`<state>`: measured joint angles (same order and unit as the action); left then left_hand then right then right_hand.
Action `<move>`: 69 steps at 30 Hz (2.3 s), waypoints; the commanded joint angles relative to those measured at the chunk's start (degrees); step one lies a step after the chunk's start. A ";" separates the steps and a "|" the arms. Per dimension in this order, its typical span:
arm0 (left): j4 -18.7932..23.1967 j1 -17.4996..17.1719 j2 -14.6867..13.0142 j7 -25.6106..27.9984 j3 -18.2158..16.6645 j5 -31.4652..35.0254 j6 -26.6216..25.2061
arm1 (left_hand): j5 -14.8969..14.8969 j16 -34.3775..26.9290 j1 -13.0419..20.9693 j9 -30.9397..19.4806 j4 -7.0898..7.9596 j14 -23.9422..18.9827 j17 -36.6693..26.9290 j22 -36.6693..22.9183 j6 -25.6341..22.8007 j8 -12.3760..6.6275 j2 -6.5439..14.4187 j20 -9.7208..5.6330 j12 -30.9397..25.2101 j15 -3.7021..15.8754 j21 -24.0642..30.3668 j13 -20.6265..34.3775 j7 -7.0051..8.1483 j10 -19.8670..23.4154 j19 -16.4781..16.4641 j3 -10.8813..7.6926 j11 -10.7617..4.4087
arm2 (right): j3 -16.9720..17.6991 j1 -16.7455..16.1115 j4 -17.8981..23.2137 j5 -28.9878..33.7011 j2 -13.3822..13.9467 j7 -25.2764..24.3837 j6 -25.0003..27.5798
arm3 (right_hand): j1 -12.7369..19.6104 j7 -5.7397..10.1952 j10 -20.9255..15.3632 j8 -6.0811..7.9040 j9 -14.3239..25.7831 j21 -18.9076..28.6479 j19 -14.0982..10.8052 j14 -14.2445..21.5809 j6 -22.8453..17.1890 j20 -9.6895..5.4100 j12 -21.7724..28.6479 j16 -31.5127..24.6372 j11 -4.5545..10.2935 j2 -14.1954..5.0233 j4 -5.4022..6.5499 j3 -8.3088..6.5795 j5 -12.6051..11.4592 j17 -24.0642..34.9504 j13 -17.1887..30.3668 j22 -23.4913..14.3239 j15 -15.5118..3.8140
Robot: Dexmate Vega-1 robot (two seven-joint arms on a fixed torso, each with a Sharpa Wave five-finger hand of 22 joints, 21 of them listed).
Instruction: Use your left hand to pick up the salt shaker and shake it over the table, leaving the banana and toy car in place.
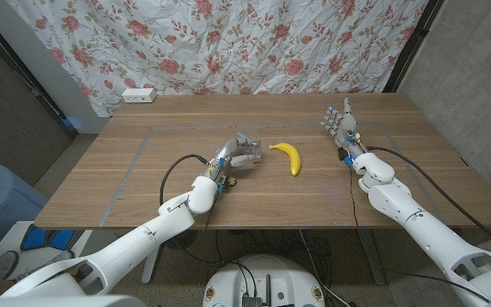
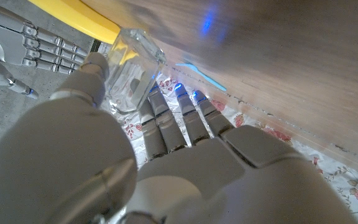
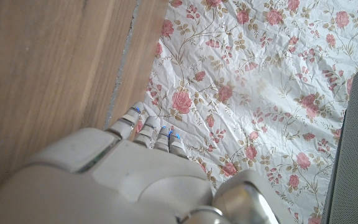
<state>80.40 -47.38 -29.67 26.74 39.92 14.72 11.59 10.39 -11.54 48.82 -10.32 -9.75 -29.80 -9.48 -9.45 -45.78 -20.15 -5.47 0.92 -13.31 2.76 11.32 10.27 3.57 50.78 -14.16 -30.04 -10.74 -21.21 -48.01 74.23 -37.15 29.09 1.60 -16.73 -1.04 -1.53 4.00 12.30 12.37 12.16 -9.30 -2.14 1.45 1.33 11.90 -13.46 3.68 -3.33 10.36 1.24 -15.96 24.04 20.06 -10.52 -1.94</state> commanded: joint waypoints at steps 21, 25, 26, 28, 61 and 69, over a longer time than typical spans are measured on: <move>8.96 -2.43 -7.08 3.81 -4.84 6.68 -1.66 | 0.35 0.85 -0.02 -0.55 0.26 0.88 -0.08 -0.26 -2.26 0.87 1.66 -0.18 1.31 8.32 -0.49 0.44 -0.71 0.77 0.38 0.81 -1.22 | -0.01 -0.01 0.02 0.00 0.00 -0.01 0.00 | -0.03 -0.55 0.32 0.20 0.21 0.36 -0.30 -0.38 0.02 -0.04 0.42 -0.21 0.06 -5.85 0.32 0.07 -0.40 0.30 0.20 -0.30 -2.03; 9.05 -1.98 -8.13 4.29 -4.87 8.72 -0.88 | 0.35 0.83 -0.02 -0.56 0.27 0.84 -0.07 -0.26 -2.15 1.00 1.75 -0.20 1.42 8.28 -0.50 0.45 -0.71 0.70 0.40 0.88 -1.25 | -0.01 -0.01 0.02 0.00 0.00 -0.01 0.00 | -0.03 -0.54 0.32 0.20 0.21 0.36 -0.30 -0.34 0.04 -0.06 0.41 -0.23 0.04 -5.85 0.32 0.07 -0.40 0.30 0.20 -0.30 -2.04; 8.99 -1.84 -8.33 4.33 -4.88 9.05 -0.57 | 0.35 0.83 -0.02 -0.56 0.27 0.83 -0.07 -0.26 -2.14 1.03 1.78 -0.20 1.44 8.28 -0.51 0.46 -0.67 0.69 0.40 0.89 -1.20 | -0.01 -0.01 0.02 0.01 0.00 -0.01 0.00 | -0.03 -0.54 0.34 0.20 0.21 0.36 -0.31 -0.33 0.04 -0.06 0.41 -0.23 0.07 -5.85 0.32 0.06 -0.40 0.30 0.20 -0.30 -2.04; 8.78 -1.51 -8.70 4.41 -4.87 9.72 0.09 | 0.35 0.83 -0.01 -0.57 0.28 0.82 -0.07 -0.26 -2.12 1.09 1.83 -0.19 1.45 8.27 -0.51 0.47 -0.65 0.76 0.40 0.93 -1.20 | -0.01 -0.01 0.01 0.00 -0.01 -0.01 0.00 | -0.03 -0.53 0.31 0.20 0.21 0.36 -0.31 -0.29 0.02 -0.06 0.42 -0.25 0.07 -5.85 0.32 0.06 -0.40 0.30 0.20 -0.30 -2.02; 7.56 3.14 -12.01 8.37 -2.79 24.03 3.79 | 0.38 0.84 0.03 -0.61 0.24 0.49 -0.06 -0.25 -2.76 1.63 2.45 -0.06 1.57 8.54 -0.53 0.55 -0.19 1.67 0.27 1.55 -1.35 | -0.01 0.00 0.01 0.01 0.00 -0.01 -0.01 | -0.02 -0.52 0.27 0.19 0.21 0.36 -0.30 -0.38 0.07 -0.06 0.43 -0.21 0.02 -5.85 0.32 0.07 -0.40 0.30 0.20 -0.30 -2.10; 7.86 4.30 -12.28 10.08 -1.80 27.73 3.14 | 0.37 1.14 0.00 -0.62 0.23 1.32 -0.02 -0.24 -2.93 1.84 2.55 -0.58 1.73 8.76 -0.67 0.57 0.03 1.81 0.62 1.79 -1.51 | -0.01 -0.01 0.02 0.00 0.00 -0.01 0.00 | -0.02 -0.49 0.41 0.19 0.21 0.36 -0.30 -0.34 0.05 -0.03 0.37 -0.22 -0.02 -5.86 0.32 0.06 -0.40 0.29 0.20 -0.30 -1.99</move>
<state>88.23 -44.75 -41.50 34.94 36.78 37.83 15.08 10.34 -10.59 48.73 -10.33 -9.38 -28.65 -9.34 -9.45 -46.91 -18.34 -3.74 0.40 -11.64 2.67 10.95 10.54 4.70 51.33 -13.63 -28.39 -11.50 -21.21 -48.03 74.26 -37.15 29.09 1.57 -16.72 -1.04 -1.53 4.00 12.30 12.37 12.15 -9.30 -2.14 1.45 1.33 11.90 -13.46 3.68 -3.33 10.36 1.24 -15.96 24.04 20.06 -10.52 -1.94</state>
